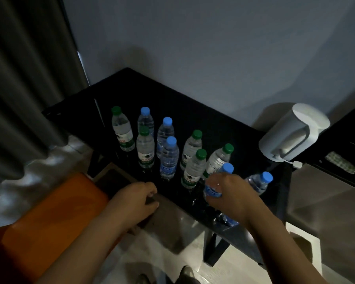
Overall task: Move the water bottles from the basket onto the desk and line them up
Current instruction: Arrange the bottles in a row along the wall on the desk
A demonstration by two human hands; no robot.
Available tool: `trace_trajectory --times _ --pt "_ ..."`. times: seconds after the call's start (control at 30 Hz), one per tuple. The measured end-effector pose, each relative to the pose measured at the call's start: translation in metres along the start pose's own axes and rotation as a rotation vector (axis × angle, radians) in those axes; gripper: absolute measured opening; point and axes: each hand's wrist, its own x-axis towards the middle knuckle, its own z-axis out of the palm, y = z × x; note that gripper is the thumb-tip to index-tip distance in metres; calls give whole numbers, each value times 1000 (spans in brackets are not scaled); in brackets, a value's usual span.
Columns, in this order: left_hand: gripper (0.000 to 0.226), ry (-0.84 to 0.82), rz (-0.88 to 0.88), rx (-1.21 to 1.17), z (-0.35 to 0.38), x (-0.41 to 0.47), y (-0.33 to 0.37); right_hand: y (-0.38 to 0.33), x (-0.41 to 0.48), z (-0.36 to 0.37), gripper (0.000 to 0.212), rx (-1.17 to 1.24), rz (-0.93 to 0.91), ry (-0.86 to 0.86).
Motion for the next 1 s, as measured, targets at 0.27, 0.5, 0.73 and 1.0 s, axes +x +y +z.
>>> trace_trajectory --times 0.27,0.5,0.73,1.0 --pt "36 39 -19 -33 -27 11 -8 -11 31 -7 19 25 -20 61" --pt "40 122 -76 -52 -60 41 -5 -3 86 -28 33 75 -26 85" --pt "38 239 -83 -80 -88 76 5 12 133 -44 35 137 -90 90" --pt "36 257 -103 -61 -98 89 1 16 157 -45 35 169 -142 60"
